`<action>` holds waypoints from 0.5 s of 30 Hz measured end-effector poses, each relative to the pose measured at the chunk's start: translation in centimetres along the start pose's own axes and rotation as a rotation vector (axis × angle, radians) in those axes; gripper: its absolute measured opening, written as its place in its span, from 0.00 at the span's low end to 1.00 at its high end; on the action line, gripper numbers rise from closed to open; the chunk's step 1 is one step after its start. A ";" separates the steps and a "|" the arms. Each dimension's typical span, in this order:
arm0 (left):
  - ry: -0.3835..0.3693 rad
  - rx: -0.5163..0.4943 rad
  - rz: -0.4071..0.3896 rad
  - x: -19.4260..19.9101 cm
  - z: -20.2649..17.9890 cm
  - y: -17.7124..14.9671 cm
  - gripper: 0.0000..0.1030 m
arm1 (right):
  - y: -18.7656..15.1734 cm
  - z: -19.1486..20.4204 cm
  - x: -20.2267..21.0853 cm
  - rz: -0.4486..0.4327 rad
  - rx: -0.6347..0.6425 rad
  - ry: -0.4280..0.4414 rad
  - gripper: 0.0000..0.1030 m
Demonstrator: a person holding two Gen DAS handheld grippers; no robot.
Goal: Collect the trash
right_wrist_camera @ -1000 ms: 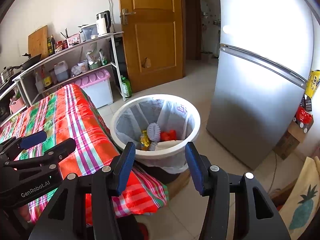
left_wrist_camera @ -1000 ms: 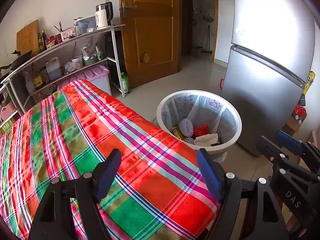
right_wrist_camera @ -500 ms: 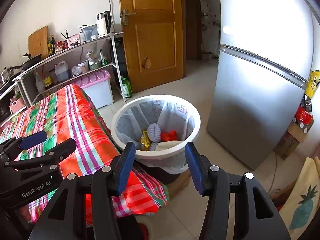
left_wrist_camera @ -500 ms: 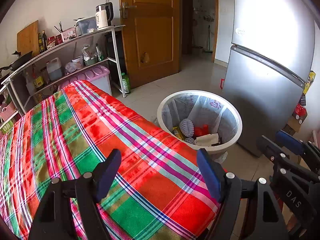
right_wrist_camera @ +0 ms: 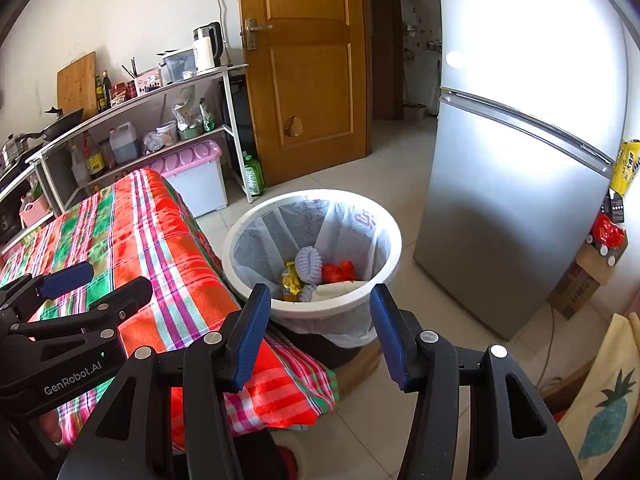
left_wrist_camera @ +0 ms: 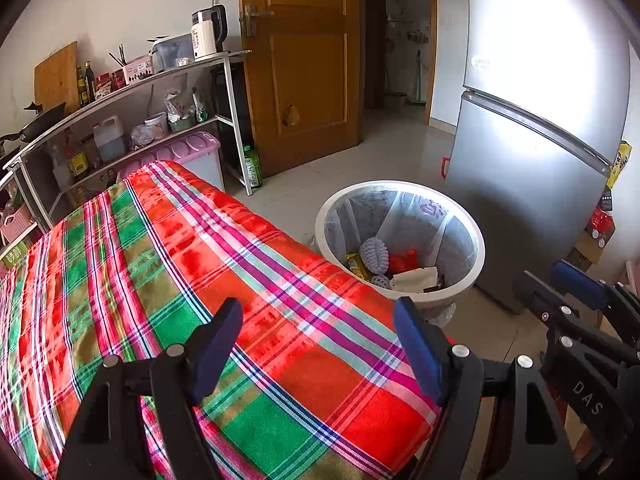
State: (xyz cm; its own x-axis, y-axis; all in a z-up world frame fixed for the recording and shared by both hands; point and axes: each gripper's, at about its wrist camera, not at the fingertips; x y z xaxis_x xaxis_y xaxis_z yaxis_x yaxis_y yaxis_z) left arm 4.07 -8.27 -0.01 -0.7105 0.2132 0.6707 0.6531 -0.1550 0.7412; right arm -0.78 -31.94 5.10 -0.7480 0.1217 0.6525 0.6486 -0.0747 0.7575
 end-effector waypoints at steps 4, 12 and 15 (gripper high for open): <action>0.001 0.000 0.000 0.0 0.0 0.0 0.77 | 0.0 0.0 0.0 0.001 0.000 0.000 0.51; 0.002 0.000 0.000 0.0 -0.1 0.0 0.77 | 0.0 0.0 0.1 0.002 -0.002 0.001 0.51; 0.002 0.001 0.001 0.0 -0.1 0.0 0.77 | 0.0 0.0 0.2 0.001 -0.003 0.001 0.51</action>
State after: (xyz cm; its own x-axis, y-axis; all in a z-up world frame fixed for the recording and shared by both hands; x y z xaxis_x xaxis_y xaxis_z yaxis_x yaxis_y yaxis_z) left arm 4.05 -8.34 0.04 -0.7104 0.2114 0.6713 0.6538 -0.1547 0.7407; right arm -0.94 -31.93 5.20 -0.7475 0.1211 0.6531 0.6488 -0.0774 0.7570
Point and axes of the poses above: each gripper's, at about its wrist camera, not at the fingertips, and x roughly against the way its jaws point, z to its left, y to its top, and after that the axes turned 4 degrees about -y, right-handed
